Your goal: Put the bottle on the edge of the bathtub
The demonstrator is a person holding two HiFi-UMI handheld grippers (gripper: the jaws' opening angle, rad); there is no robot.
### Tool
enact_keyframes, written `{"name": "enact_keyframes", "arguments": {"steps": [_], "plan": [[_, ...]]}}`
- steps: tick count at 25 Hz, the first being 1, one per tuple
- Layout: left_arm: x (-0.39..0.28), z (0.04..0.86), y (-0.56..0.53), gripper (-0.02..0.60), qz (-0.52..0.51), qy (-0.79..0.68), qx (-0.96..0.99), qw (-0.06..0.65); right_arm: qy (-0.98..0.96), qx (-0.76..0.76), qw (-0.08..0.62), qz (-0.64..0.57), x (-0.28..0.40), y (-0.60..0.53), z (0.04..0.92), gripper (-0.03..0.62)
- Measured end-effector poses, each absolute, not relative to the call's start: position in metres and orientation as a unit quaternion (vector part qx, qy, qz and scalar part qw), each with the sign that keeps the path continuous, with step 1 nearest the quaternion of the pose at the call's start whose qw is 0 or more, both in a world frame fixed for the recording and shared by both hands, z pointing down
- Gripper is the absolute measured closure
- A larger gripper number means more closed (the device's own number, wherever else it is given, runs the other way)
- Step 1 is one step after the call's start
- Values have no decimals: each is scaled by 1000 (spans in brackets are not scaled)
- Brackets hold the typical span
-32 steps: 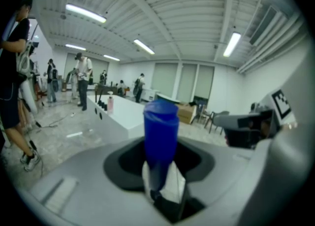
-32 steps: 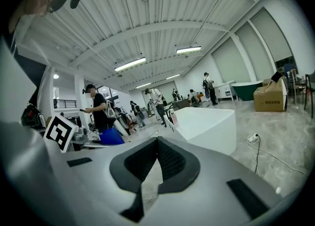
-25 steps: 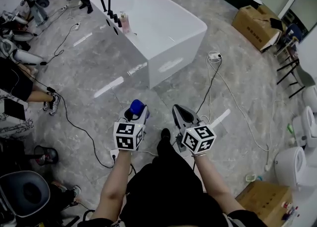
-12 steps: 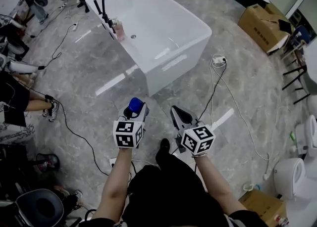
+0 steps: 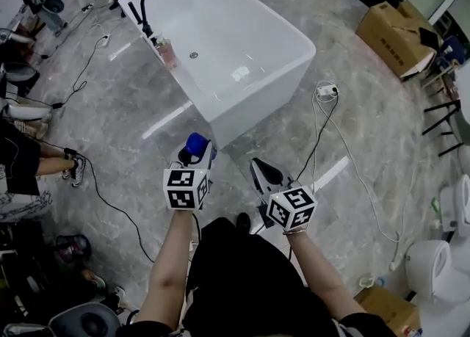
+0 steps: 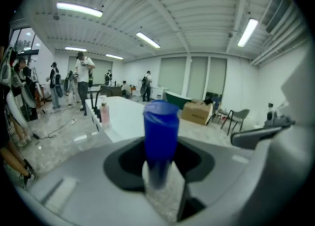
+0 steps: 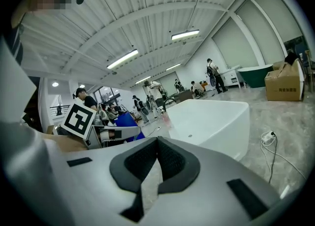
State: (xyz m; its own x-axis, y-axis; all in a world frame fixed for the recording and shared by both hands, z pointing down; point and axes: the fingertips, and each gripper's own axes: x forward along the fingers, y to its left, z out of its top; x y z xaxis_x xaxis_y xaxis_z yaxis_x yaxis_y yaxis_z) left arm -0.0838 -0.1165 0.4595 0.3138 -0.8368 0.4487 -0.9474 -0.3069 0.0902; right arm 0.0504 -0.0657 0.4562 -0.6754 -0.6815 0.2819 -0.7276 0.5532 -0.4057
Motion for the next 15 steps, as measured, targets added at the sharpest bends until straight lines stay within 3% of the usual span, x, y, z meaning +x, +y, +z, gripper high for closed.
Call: {"name": "enact_keyframes", "arguments": {"steps": [15], "plan": [[-114, 501, -231, 425, 174, -544, 799, 188, -871, 398, 66, 280, -4, -168, 478, 592]]}}
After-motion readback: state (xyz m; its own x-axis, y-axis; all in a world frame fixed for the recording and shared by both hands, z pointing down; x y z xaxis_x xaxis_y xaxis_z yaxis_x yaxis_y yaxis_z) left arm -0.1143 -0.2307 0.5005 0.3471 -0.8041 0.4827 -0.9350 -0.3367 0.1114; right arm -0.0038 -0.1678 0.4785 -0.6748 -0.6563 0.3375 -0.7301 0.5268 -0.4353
